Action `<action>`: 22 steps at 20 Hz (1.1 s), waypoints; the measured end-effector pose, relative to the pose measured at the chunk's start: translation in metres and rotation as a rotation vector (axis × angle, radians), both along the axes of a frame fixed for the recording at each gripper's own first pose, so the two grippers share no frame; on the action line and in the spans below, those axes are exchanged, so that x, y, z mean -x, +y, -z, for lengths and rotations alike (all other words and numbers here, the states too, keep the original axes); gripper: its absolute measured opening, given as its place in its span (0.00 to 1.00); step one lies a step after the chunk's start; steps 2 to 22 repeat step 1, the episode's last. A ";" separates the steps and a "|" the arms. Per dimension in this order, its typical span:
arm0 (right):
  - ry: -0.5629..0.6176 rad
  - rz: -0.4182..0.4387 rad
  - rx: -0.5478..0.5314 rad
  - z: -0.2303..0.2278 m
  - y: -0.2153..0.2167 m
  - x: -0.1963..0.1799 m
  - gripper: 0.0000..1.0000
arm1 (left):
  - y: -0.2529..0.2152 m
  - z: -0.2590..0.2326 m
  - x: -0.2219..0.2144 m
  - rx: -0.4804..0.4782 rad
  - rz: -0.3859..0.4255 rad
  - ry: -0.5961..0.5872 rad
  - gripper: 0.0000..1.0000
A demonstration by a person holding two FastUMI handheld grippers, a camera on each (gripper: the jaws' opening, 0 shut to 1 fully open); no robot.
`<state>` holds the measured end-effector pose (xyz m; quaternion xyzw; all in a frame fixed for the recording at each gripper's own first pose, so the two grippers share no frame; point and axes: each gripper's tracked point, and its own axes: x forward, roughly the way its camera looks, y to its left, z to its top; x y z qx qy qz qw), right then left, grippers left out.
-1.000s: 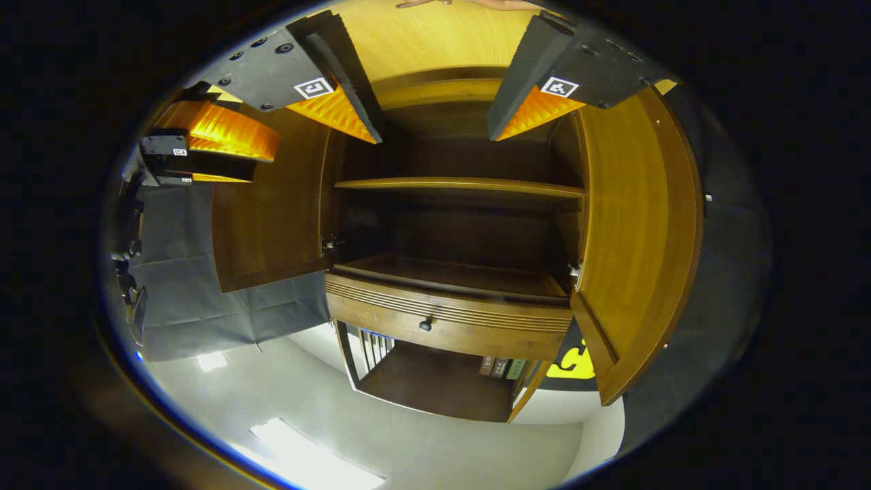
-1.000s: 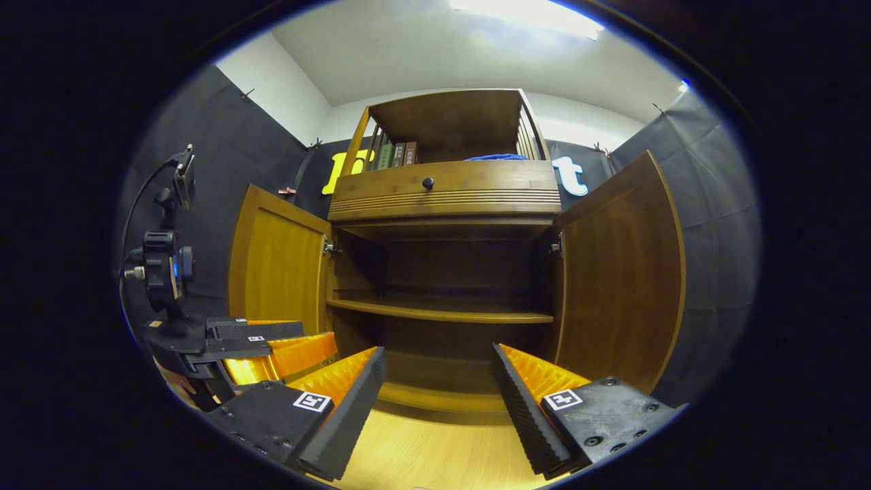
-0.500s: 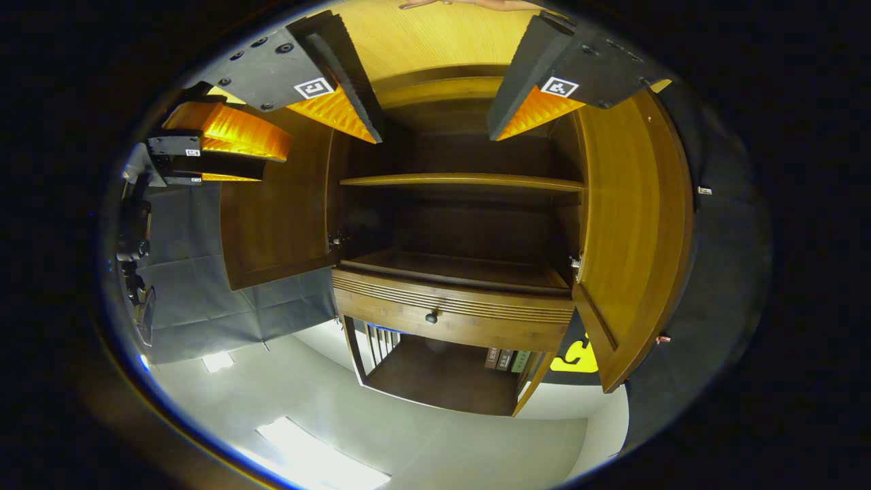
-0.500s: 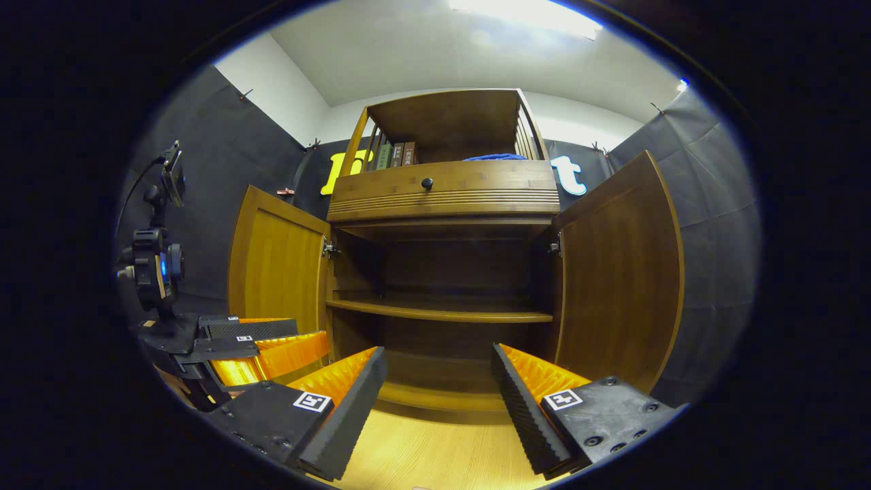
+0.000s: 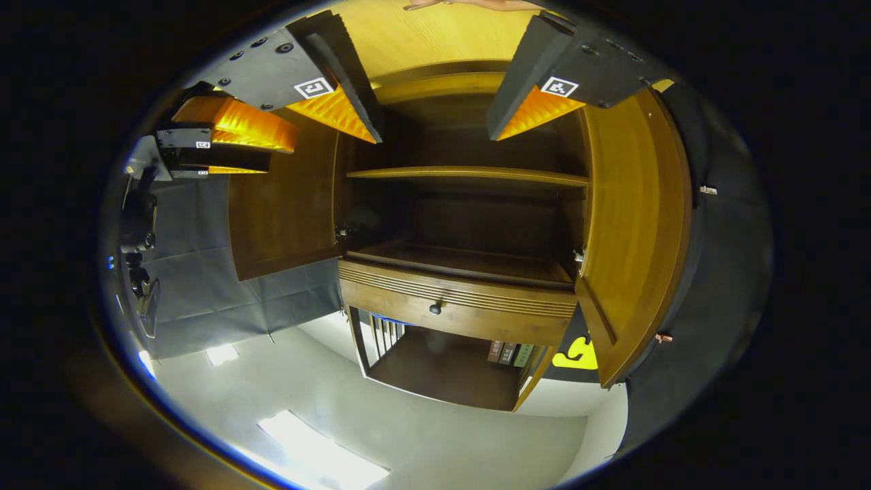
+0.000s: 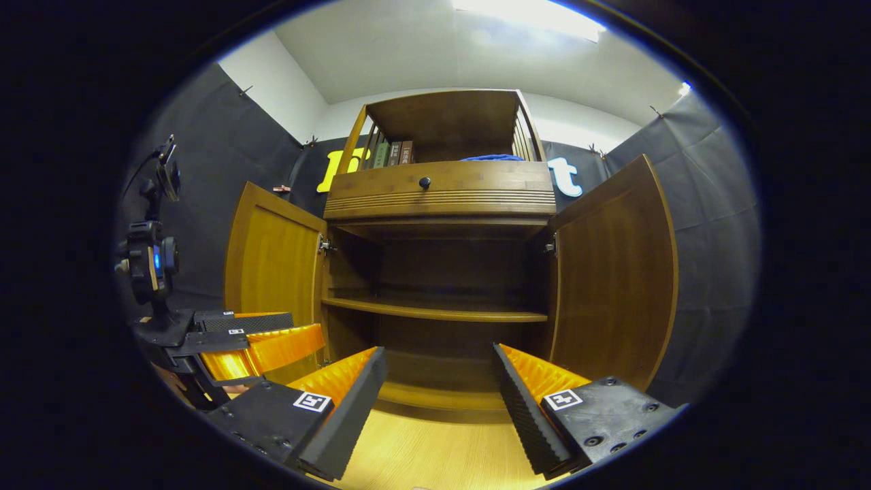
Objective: Open the right door of the double-door shoe cabinet with the right hand, and open the left door with the left hand.
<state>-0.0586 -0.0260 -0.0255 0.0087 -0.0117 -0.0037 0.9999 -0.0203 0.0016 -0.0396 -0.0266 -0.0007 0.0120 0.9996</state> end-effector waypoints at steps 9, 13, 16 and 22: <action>-0.003 0.002 0.001 -0.001 -0.001 0.001 0.97 | -0.001 0.000 0.000 0.002 0.003 0.000 0.94; -0.003 0.002 0.001 -0.001 -0.001 0.001 0.97 | -0.001 0.000 0.000 0.002 0.003 0.000 0.94; -0.003 0.002 0.001 -0.001 -0.001 0.001 0.97 | -0.001 0.000 0.000 0.002 0.003 0.000 0.94; -0.003 0.002 0.001 -0.001 -0.001 0.001 0.97 | -0.001 0.000 0.000 0.002 0.003 0.000 0.94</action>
